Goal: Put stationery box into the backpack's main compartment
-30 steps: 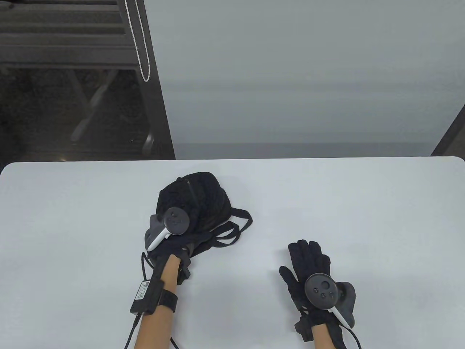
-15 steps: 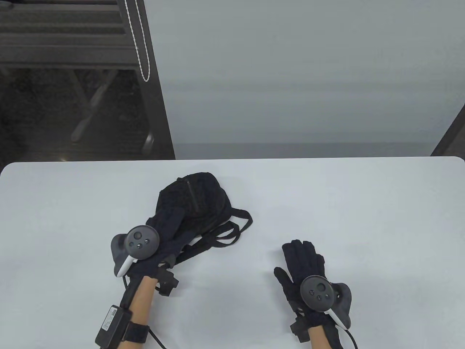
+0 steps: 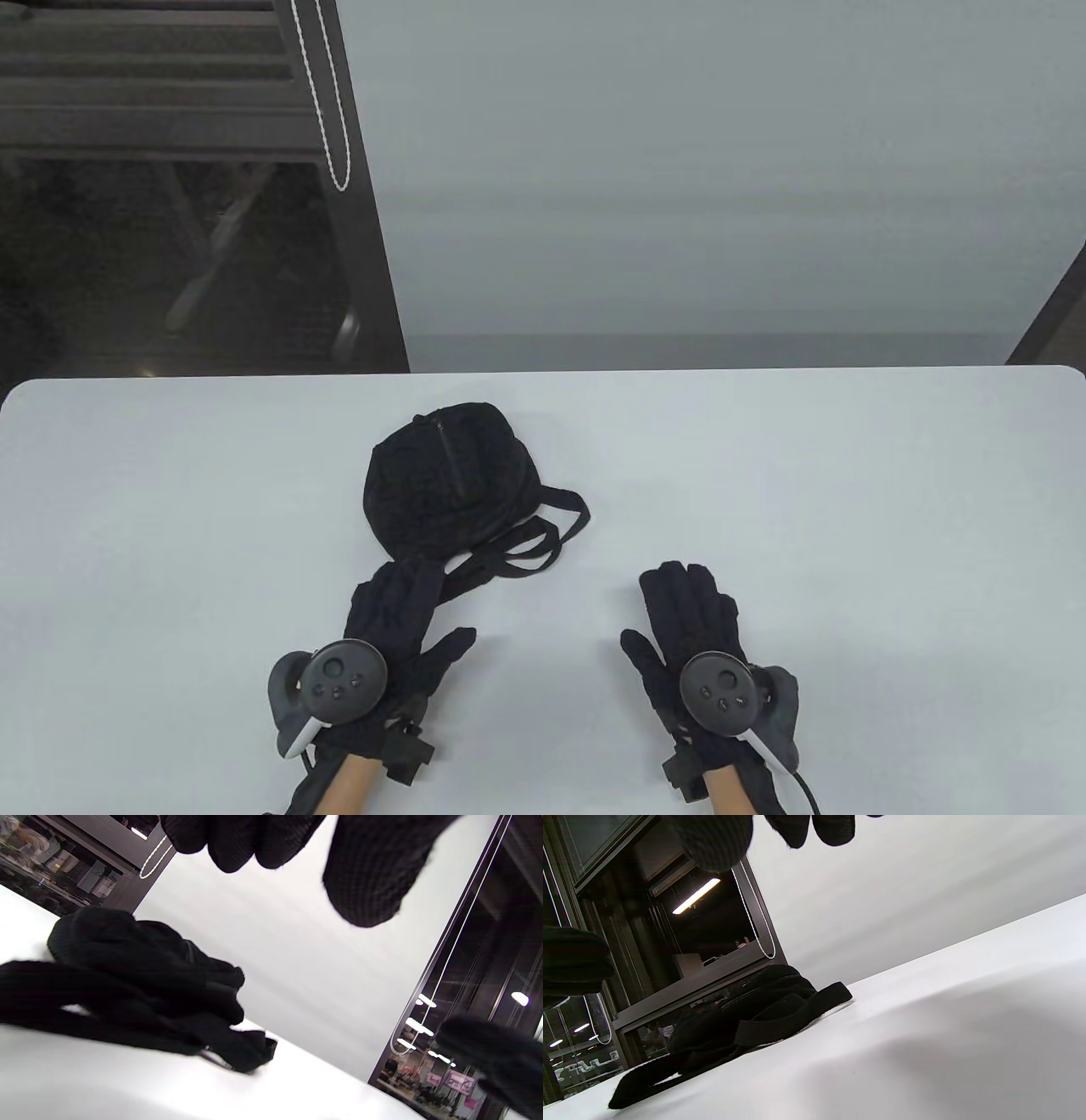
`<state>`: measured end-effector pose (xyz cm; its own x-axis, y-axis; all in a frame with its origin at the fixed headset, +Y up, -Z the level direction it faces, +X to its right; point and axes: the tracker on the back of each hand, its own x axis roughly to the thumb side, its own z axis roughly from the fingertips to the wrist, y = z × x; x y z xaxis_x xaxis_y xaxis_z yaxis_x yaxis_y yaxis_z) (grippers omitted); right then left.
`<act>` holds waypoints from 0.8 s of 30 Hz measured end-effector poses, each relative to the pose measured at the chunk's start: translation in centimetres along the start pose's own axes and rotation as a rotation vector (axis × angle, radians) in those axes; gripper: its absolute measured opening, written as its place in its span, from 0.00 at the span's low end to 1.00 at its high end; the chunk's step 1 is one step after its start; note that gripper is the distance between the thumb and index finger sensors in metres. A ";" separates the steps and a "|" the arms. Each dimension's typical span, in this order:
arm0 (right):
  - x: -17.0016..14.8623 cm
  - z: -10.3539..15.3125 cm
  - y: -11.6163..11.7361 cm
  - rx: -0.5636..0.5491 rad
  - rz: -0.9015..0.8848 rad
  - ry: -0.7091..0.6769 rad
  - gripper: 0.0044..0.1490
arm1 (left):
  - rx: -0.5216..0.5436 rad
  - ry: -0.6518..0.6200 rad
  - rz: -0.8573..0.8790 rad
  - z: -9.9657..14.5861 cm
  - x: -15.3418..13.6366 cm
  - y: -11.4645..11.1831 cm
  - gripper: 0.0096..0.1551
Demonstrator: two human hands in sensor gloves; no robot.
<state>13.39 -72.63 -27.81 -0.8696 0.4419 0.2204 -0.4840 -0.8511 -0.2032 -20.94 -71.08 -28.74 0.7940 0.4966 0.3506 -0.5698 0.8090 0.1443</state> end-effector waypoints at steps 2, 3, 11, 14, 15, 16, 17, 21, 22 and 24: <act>0.0 0.0 0.3 0.002 0.009 0.003 0.45 | -0.012 0.011 -0.028 0.0 -0.2 -0.8 0.47; 0.0 0.0 0.4 0.004 0.014 0.004 0.46 | -0.014 0.015 -0.040 0.0 -0.3 -1.0 0.47; -0.1 -0.2 1.3 0.037 0.043 0.020 0.48 | -0.043 0.044 -0.054 -0.1 -1.3 -2.2 0.49; -0.2 -0.2 1.4 0.042 0.042 0.025 0.48 | -0.051 0.041 -0.067 -0.3 -1.4 -2.5 0.49; -0.2 -0.2 1.4 0.042 0.041 0.026 0.48 | -0.050 0.036 -0.065 -0.3 -1.4 -2.6 0.49; -0.3 -0.2 1.3 0.040 0.037 0.029 0.48 | -0.049 0.029 -0.054 -0.4 -1.3 -2.7 0.49; -0.4 -0.2 1.3 0.038 0.031 0.033 0.48 | -0.060 0.028 -0.046 -0.4 -1.3 -2.7 0.49; -0.7 -0.2 1.3 0.045 0.004 0.046 0.47 | -0.063 0.036 -0.052 -0.4 -1.4 -2.8 0.50; -0.8 -0.2 1.4 0.046 0.003 0.047 0.47 | -0.060 0.033 -0.054 -0.3 -1.4 -2.8 0.50; -0.7 -0.2 1.3 0.047 0.005 0.048 0.48 | -0.063 0.035 -0.053 -0.3 -1.4 -2.8 0.50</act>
<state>13.37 -73.94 -28.40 -0.8762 0.4495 0.1737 -0.4754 -0.8653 -0.1591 -20.36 -73.94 -29.91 0.8301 0.4624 0.3118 -0.5133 0.8520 0.1030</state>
